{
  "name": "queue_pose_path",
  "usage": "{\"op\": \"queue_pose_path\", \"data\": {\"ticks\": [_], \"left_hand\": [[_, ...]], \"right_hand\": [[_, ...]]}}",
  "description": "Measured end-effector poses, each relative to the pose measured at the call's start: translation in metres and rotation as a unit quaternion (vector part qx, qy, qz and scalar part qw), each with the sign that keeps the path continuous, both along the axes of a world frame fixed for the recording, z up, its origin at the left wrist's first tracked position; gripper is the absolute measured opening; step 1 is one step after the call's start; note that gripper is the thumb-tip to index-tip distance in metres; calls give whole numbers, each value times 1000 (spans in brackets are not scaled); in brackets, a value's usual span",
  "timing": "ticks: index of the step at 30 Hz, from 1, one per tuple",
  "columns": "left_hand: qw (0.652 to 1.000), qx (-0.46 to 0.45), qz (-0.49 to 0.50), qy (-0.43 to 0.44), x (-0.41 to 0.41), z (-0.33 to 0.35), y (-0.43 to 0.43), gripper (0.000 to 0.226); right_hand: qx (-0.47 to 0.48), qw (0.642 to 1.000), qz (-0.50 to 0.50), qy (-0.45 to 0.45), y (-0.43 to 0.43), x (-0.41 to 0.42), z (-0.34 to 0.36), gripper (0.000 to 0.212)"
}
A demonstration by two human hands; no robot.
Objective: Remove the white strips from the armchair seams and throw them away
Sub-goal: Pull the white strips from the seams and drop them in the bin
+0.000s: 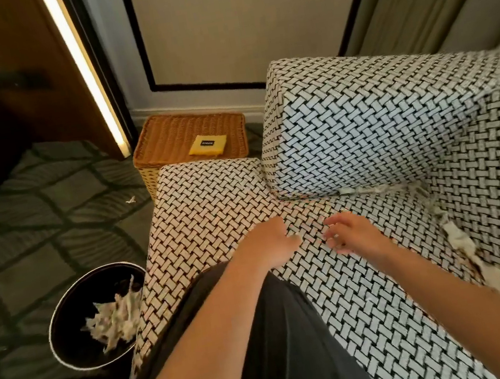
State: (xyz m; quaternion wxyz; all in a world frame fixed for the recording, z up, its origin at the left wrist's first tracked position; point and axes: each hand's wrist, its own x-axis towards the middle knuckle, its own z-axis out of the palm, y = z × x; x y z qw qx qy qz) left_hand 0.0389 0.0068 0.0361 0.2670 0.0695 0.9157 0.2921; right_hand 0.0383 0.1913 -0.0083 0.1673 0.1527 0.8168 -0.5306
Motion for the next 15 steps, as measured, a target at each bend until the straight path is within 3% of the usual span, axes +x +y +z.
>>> {"op": "queue_pose_path", "data": {"ticks": [4,6,9,12,15], "left_hand": [[992,-121,42,10,-9,-26,16,59],[988,-148,46,-16,-13,-37,26,55],[986,-154,52,-24,-20,-49,39,43],[983,-180,46,1,-26,-56,51,50],[968,-244,6,56,-30,-63,63,56]], "right_hand": [[18,993,-111,33,27,7,-27,26],[45,988,-135,66,33,7,-36,28],[134,975,-123,128,38,5,-48,31],[204,959,-117,158,41,2,-55,36],[338,916,-107,187,44,-6,-61,43]]}}
